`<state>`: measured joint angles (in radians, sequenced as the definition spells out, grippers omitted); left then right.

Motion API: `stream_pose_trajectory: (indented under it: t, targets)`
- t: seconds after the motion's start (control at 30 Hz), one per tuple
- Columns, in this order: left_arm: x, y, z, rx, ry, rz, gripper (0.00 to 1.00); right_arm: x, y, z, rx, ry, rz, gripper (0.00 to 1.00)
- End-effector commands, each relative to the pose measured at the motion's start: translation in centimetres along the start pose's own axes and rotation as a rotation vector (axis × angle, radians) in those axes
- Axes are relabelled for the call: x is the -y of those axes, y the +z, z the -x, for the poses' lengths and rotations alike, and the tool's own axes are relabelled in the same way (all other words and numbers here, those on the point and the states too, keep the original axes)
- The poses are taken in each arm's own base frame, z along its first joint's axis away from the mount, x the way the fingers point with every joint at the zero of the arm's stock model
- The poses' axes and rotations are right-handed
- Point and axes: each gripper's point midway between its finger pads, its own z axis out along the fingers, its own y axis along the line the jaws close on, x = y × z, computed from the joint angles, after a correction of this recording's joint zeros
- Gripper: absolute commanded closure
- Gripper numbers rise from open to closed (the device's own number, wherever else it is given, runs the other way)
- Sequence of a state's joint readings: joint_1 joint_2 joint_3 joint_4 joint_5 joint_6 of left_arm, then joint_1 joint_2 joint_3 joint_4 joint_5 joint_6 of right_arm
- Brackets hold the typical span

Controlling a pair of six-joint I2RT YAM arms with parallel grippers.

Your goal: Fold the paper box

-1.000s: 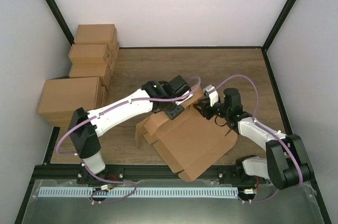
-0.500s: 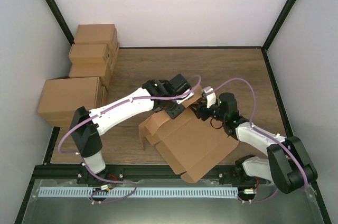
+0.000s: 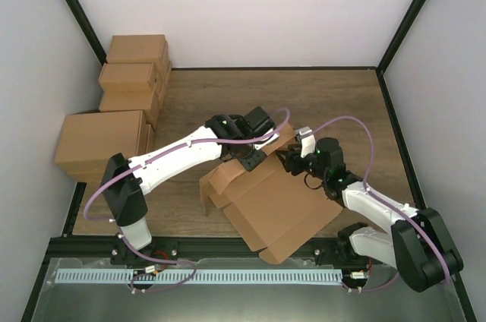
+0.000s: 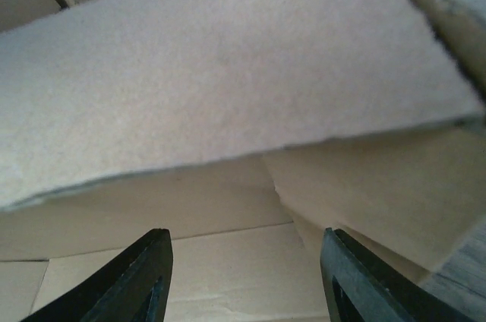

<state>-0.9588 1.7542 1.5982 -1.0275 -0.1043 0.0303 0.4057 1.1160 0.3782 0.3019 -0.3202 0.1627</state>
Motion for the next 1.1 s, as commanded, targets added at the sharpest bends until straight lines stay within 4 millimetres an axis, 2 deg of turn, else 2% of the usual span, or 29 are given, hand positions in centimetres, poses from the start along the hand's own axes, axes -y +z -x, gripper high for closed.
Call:
stream_pose_trajectory:
  t: [0.0,0.17,0.33,0.53,0.7,0.77,0.87,0.9,1.07]
  targets:
    - [1.3,1.5,-3.0,-0.127,0.031,-0.051,0.45,-0.4,-0.3,0.2,-0.029,0.008,0.007,0.45]
    - [1.2,1.6,-3.2,-0.130,0.029,-0.045,0.45,-0.8,-1.0,0.5,-0.010,0.036,0.020,0.56]
    - [0.9,1.5,-3.0,-0.122,0.025,-0.041,0.45,-0.9,-0.8,0.6,-0.050,0.081,0.023,0.68]
    - [0.9,1.5,-2.9,-0.117,0.022,-0.044,0.45,-1.2,-1.0,0.0,-0.051,0.129,0.034,0.68]
    - [0.8,1.5,-3.0,-0.120,0.020,-0.043,0.45,0.2,-1.9,0.1,0.004,0.182,-0.053,0.69]
    - [0.8,1.5,-3.0,-0.119,0.021,-0.043,0.45,0.8,-2.2,0.2,0.028,0.188,-0.085,0.68]
    - [0.8,1.4,-3.0,-0.116,0.022,-0.043,0.45,1.5,-2.5,0.8,0.046,0.168,-0.132,0.50]
    - [0.8,1.3,-3.0,-0.116,0.021,-0.043,0.45,1.7,-2.6,1.0,0.049,0.153,-0.141,0.47]
    - [0.8,1.3,-2.9,-0.111,0.020,-0.045,0.45,3.1,-3.2,2.6,0.078,0.094,-0.175,0.43]
